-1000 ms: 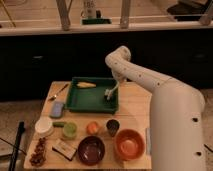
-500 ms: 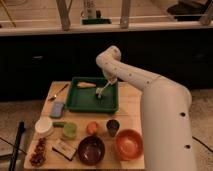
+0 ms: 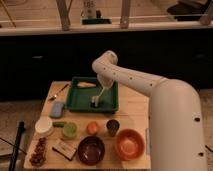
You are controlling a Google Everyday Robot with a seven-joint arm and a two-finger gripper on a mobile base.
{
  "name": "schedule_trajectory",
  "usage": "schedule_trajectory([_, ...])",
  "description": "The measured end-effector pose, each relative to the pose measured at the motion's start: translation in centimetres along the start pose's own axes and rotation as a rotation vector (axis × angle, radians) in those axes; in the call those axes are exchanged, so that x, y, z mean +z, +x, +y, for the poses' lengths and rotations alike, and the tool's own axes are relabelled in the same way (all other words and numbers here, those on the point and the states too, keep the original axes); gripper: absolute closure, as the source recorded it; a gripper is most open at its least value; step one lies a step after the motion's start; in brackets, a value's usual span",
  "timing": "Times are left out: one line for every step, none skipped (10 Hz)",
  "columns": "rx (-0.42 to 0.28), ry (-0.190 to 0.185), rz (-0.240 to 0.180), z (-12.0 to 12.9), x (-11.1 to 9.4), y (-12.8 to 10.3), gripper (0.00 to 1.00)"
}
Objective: Wipe tray with brush
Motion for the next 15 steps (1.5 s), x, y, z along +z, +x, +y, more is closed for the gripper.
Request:
schedule_trajectory([0.006, -0.018, 0.014, 0.7, 0.2, 0.5, 1.00])
schedule_trajectory([0.033, -0.035, 0.029, 1.8, 0.3, 1.6, 1.00])
schedule_trajectory([0.062, -0.050, 0.045, 2.9, 0.4, 2.7, 1.00])
schedule_trajectory([0.116, -0.065, 0.071, 4.2, 0.4, 4.3, 1.00])
schedule_trajectory([0.194, -0.071, 0.116, 4.8, 0.4, 6.2, 1.00])
schedule_trajectory([0.257, -0.069, 0.140, 4.7, 0.6, 7.5, 1.00])
schedule_trajectory([0.303, -0.059, 0.149, 4.3, 0.7, 8.4, 1.00])
schedule_trajectory([0.368, -0.018, 0.145, 3.1, 0.7, 9.5, 1.00])
schedule_trajectory([0.383, -0.002, 0.135, 2.7, 0.7, 9.6, 1.00])
schedule_trajectory([0.384, 0.011, 0.126, 1.9, 0.8, 9.6, 1.00])
schedule_trajectory([0.365, 0.025, 0.105, 0.5, 0.8, 8.6, 1.00])
schedule_trajectory([0.339, 0.032, 0.090, -0.8, 0.9, 7.6, 1.00])
schedule_trajectory([0.296, 0.038, 0.073, -2.1, 0.8, 6.4, 1.00])
schedule_trajectory([0.250, 0.039, 0.057, -3.1, 0.8, 5.3, 1.00])
schedule_trajectory([0.168, 0.030, 0.039, -3.7, 0.8, 3.6, 1.00])
